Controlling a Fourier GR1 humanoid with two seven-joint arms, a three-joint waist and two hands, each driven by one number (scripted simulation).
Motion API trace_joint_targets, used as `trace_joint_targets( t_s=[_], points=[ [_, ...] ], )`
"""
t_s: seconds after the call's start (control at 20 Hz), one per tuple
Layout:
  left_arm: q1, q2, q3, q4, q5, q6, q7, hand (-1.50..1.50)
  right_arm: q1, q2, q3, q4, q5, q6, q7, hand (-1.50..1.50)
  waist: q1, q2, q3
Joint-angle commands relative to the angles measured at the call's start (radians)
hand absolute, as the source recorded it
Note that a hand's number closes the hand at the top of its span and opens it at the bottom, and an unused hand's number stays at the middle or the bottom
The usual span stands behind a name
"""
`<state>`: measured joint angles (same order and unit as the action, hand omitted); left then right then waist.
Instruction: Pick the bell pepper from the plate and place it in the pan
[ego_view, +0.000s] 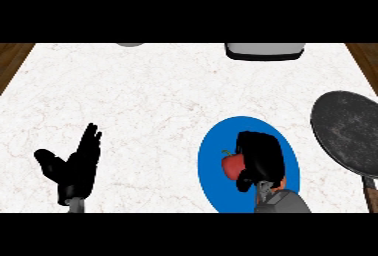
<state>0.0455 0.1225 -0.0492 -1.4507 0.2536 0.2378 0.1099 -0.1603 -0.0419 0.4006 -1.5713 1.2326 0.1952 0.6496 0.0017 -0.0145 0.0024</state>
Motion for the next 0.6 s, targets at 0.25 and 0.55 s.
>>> trace_joint_targets(
  t_s=[0.25, 0.55],
  points=[
    [0.014, -0.026, 0.010, 0.109, -0.006, -0.036, -0.058, 0.00, -0.011, 0.041, 0.067, 0.021, -0.077, 0.038, 0.146, 1.50, 0.000, 0.015, -0.003],
    [0.028, -0.024, 0.005, 0.008, -0.023, 0.012, 0.001, 0.00, -0.029, -0.011, 0.108, -0.217, 0.123, -0.038, 0.202, 1.50, -0.005, 0.011, -0.003]
  ],
)
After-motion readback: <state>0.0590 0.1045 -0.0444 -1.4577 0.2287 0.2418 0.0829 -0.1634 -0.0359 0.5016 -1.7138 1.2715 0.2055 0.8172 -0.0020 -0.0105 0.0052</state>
